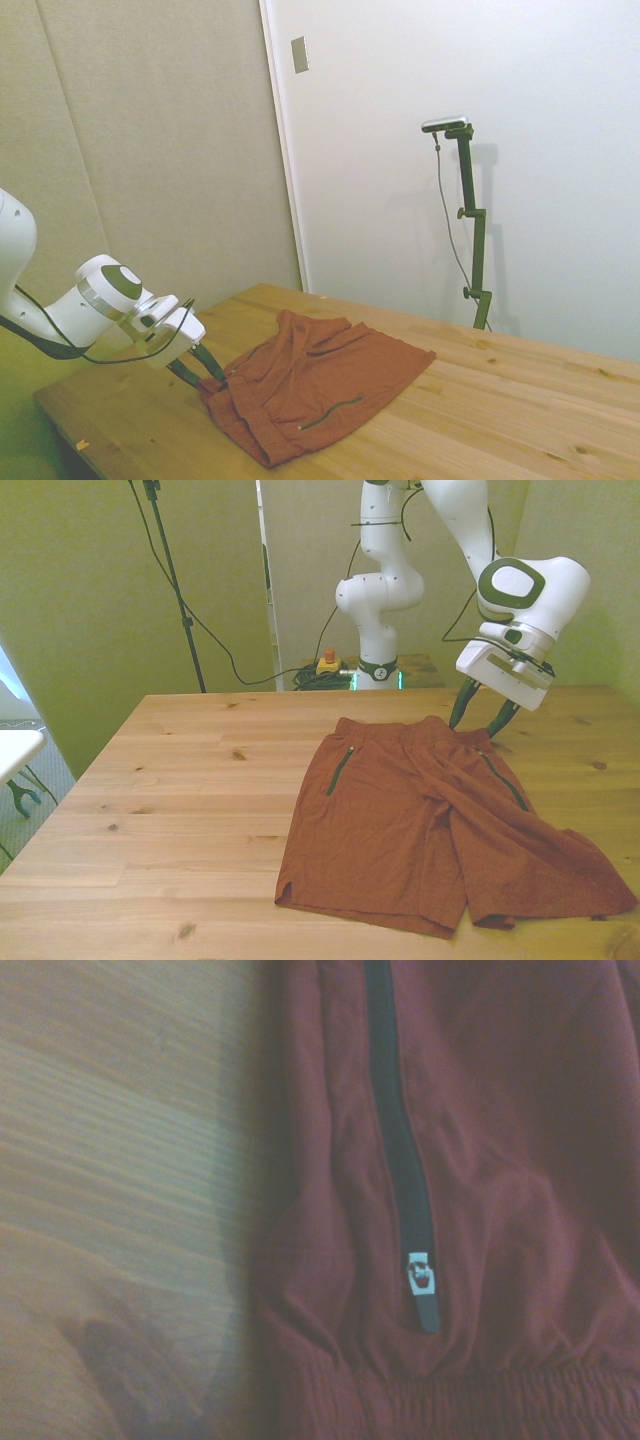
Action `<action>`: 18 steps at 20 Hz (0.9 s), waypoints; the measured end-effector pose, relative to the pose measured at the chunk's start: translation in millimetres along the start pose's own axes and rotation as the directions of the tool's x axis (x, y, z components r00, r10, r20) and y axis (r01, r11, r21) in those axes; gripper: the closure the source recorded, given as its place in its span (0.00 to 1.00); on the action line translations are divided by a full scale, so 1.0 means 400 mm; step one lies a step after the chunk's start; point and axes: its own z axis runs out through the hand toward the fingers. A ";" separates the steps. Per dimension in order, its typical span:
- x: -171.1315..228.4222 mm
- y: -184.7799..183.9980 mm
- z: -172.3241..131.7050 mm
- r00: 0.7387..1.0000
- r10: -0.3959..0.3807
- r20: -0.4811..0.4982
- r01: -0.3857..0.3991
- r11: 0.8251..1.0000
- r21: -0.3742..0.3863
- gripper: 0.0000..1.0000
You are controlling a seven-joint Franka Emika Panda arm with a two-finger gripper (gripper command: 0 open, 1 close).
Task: Fold the shorts
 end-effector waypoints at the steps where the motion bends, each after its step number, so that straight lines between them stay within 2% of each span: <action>1: -0.003 0.000 0.000 1.000 -0.001 0.002 0.001 1.000 0.006 1.00; 18: -0.065 -0.003 -0.003 0.999 -0.042 0.018 0.042 0.999 0.012 1.00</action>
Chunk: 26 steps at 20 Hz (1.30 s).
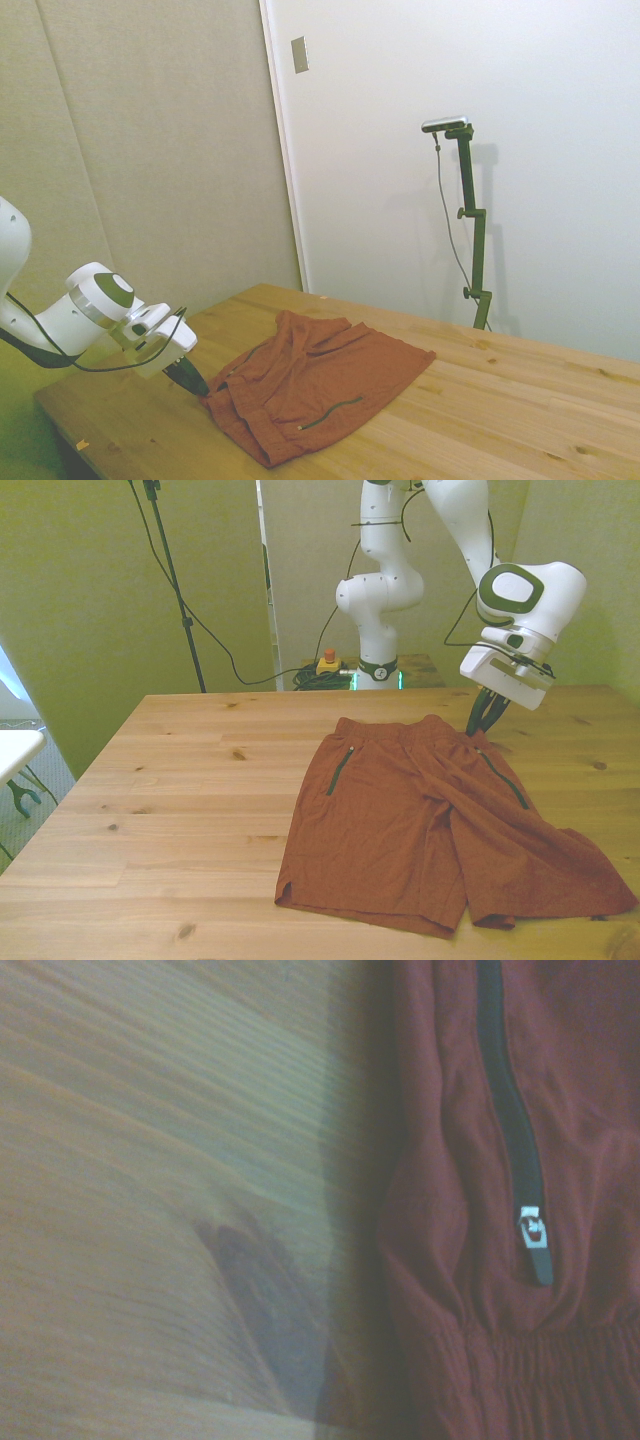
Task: Fold the shorts
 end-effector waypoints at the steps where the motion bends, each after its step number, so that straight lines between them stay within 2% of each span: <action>1: -0.002 0.000 0.000 1.000 -0.001 0.001 0.001 1.000 0.000 1.00; 8: -0.041 0.019 -0.025 1.000 -0.018 0.014 0.018 1.000 0.012 1.00; 14: -0.088 0.113 -0.058 1.000 -0.016 0.026 0.016 0.999 0.034 1.00; 17: -0.067 0.147 -0.092 0.996 0.016 0.083 -0.024 0.995 0.096 1.00; 21: 0.035 0.199 -0.161 0.981 0.089 0.174 -0.122 0.974 0.190 1.00; 26: 0.198 0.338 -0.197 0.947 0.195 0.255 -0.262 0.928 0.265 1.00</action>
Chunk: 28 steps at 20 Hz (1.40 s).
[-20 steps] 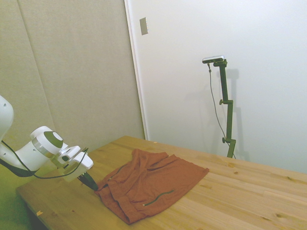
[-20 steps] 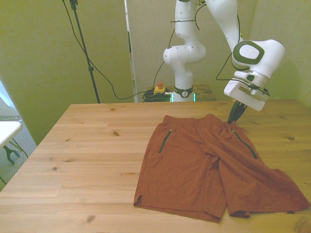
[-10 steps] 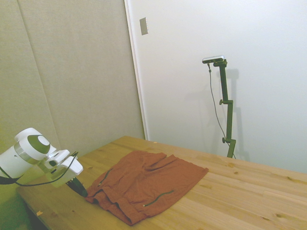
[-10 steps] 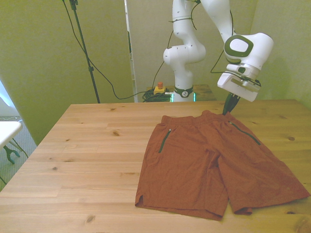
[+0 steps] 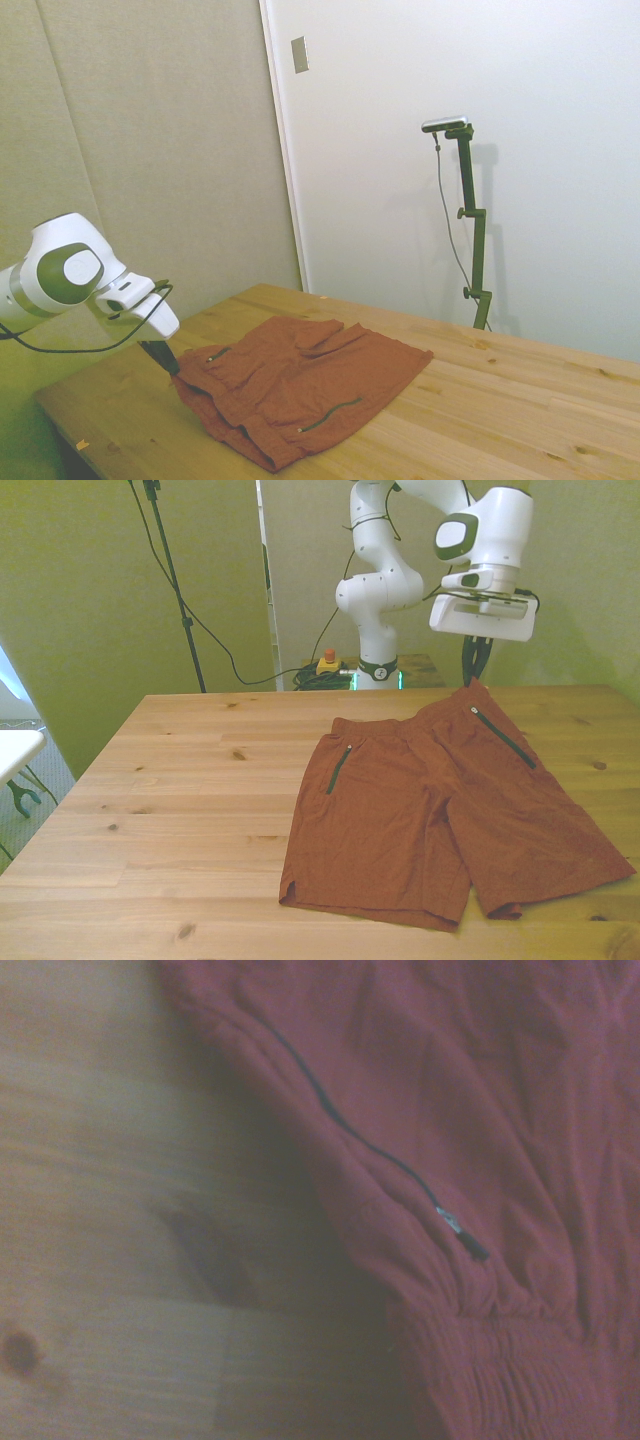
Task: Fold the shorts
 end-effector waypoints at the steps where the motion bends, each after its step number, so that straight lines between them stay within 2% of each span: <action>1: 0.037 0.026 -0.011 1.000 0.027 0.003 -0.027 1.000 0.010 1.00; 7: 0.216 0.198 0.020 0.986 0.163 0.027 -0.163 0.987 -0.010 1.00; 12: 0.296 0.325 0.066 0.967 0.252 0.033 -0.251 0.967 -0.037 1.00; 15: 0.331 0.377 0.127 0.951 0.303 0.065 -0.300 0.953 -0.052 1.00; 16: 0.342 0.393 0.154 0.945 0.318 0.075 -0.314 0.947 -0.061 0.00; 19: 0.363 0.426 0.233 0.924 0.363 0.119 -0.353 0.931 -0.094 0.00; 21: 0.369 0.431 0.267 0.918 0.372 0.137 -0.358 0.926 -0.115 0.00; 28: 0.384 0.429 0.281 0.915 0.377 0.140 -0.362 0.924 -0.124 0.00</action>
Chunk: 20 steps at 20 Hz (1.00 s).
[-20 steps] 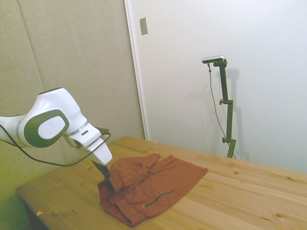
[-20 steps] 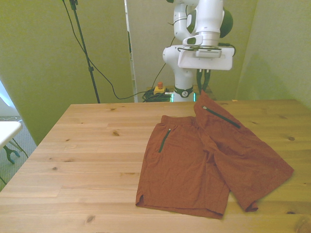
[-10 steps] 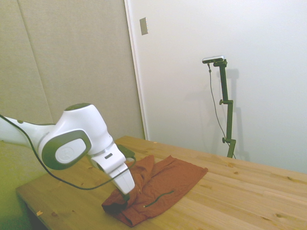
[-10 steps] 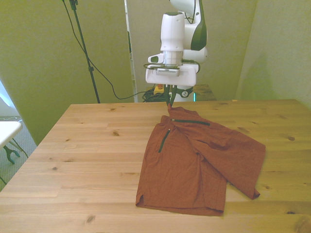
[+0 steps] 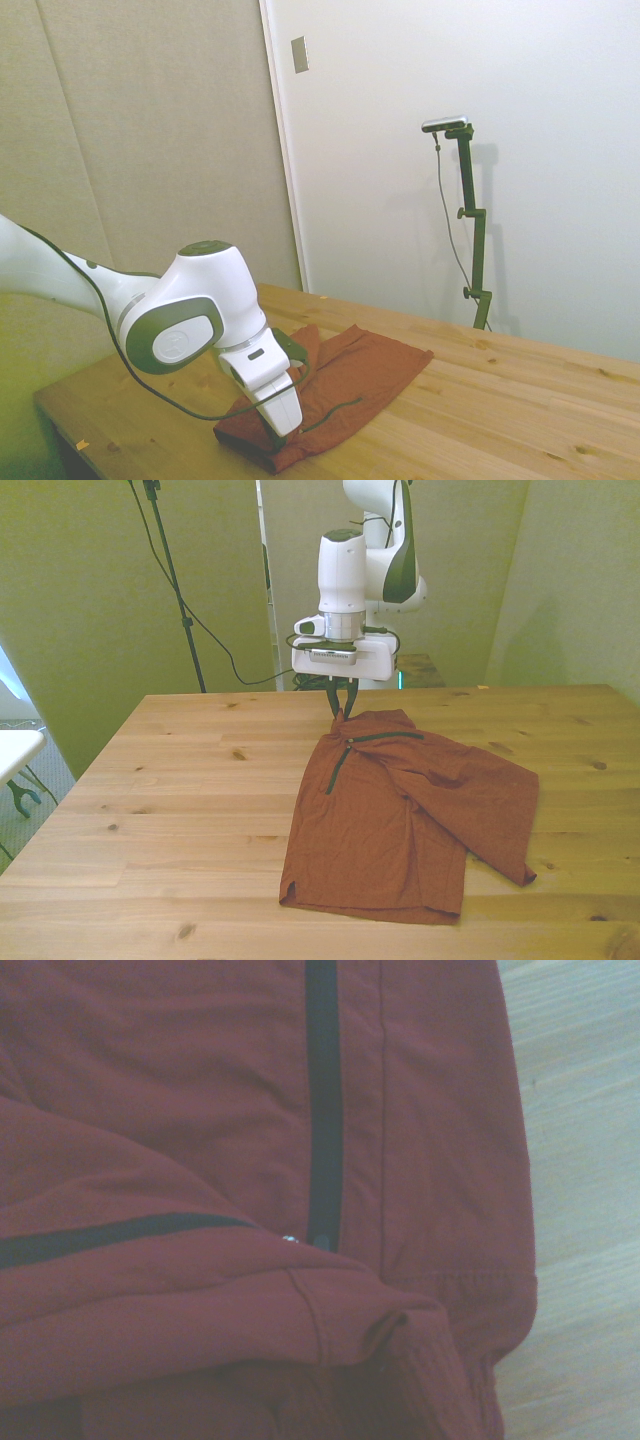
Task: Fold the shorts
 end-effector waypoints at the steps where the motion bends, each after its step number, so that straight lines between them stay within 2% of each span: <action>1: 0.004 -0.002 -0.007 1.000 0.001 -0.005 -0.001 1.000 0.005 0.00; 4: 0.008 -0.008 -0.051 1.000 -0.002 -0.029 0.003 1.000 0.031 0.00; 7: -0.024 -0.021 -0.119 0.998 -0.037 -0.058 0.040 0.998 0.053 0.00; 10: -0.103 -0.074 -0.165 0.977 -0.161 -0.142 0.169 0.985 0.041 0.00; 13: -0.231 -0.152 -0.138 0.917 -0.313 -0.247 0.325 0.946 0.011 0.00; 16: -0.359 -0.206 -0.094 0.829 -0.428 -0.361 0.455 0.890 -0.010 0.00; 18: -0.431 -0.232 -0.073 0.774 -0.471 -0.423 0.513 0.858 -0.018 0.00; 20: -0.486 -0.250 -0.055 0.743 -0.485 -0.462 0.535 0.844 -0.025 0.00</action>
